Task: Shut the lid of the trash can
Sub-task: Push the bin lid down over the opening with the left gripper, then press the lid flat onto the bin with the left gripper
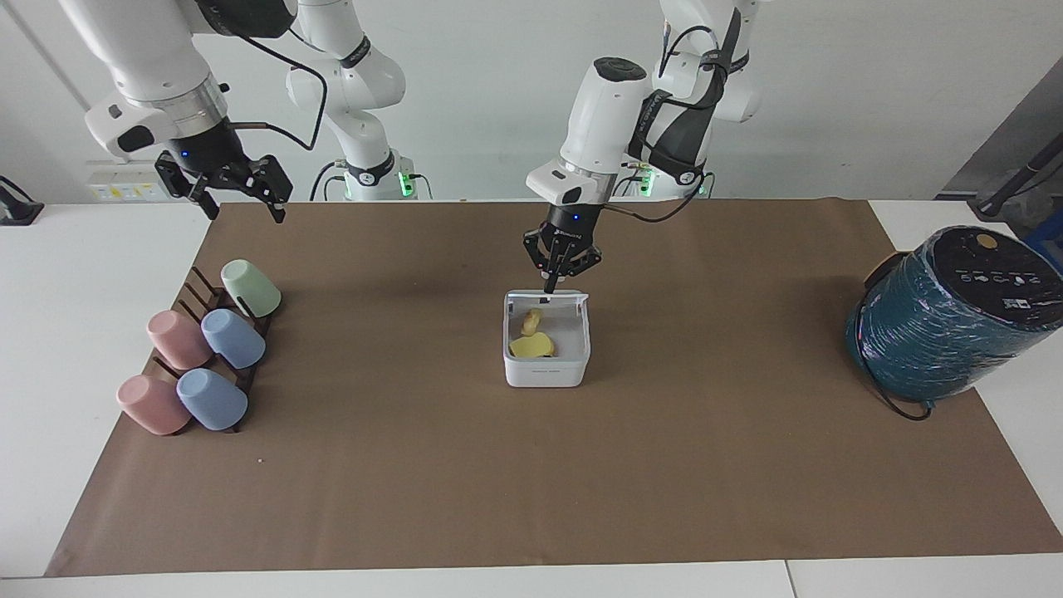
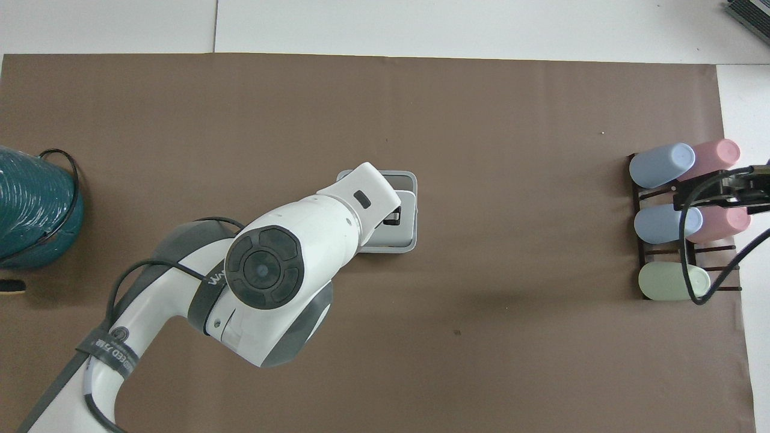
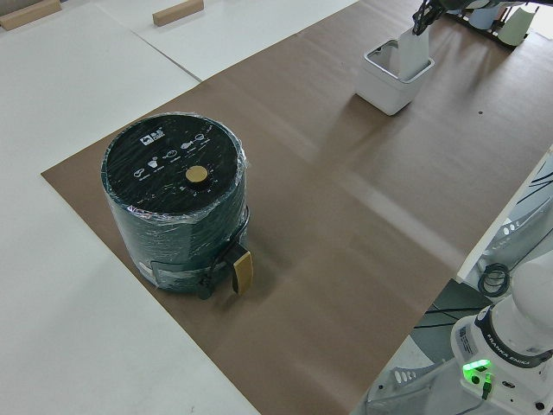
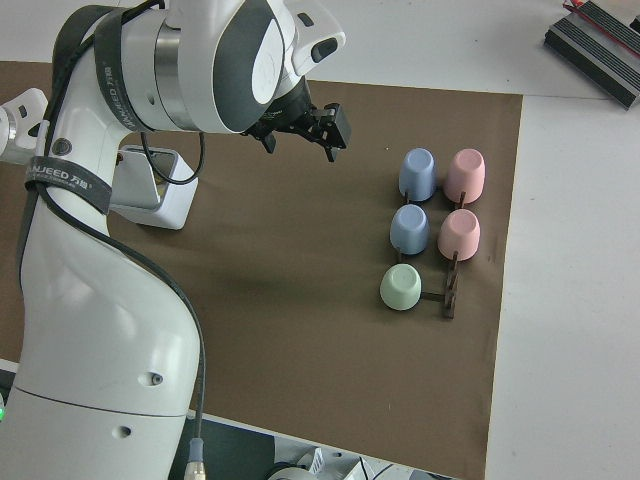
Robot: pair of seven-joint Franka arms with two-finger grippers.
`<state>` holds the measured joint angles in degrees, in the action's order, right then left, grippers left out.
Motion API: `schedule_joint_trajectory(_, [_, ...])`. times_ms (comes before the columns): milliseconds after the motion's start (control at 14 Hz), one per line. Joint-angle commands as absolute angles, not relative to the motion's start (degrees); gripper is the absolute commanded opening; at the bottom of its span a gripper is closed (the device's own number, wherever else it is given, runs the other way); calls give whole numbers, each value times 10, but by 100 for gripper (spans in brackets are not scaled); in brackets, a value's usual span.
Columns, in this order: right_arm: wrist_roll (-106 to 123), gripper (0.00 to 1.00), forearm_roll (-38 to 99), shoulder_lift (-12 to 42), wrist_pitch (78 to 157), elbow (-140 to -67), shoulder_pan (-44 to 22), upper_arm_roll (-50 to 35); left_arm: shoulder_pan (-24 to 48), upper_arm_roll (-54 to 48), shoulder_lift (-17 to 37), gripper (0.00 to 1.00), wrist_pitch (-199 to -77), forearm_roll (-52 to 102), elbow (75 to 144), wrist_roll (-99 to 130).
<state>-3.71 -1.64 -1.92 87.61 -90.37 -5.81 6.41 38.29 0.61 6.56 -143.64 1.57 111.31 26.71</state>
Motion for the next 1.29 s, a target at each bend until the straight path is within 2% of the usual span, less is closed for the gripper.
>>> schedule_joint_trajectory(0, [-44, 100, -14, -32, 874, -917, -56, 62, 367, 4, 94, 0, -1472, 12, 1104, 268])
schedule_joint_trajectory(286, [-44, 100, -14, -32, 874, -916, -56, 62, 363, 4, 169, 0, -1497, 13, 1052, 275])
schedule_joint_trajectory(643, [-44, 100, -15, -32, 874, -917, -56, 62, 352, 5, 213, 0, -1520, 13, 1034, 274])
schedule_joint_trajectory(929, [-44, 100, -14, -32, 874, -917, -56, 62, 356, 7, 208, 0, -1481, 13, 1034, 275])
schedule_joint_trajectory(1214, [-44, 100, -14, -32, 874, -917, -56, 62, 353, 8, 146, 0, -1364, 13, 1035, 274])
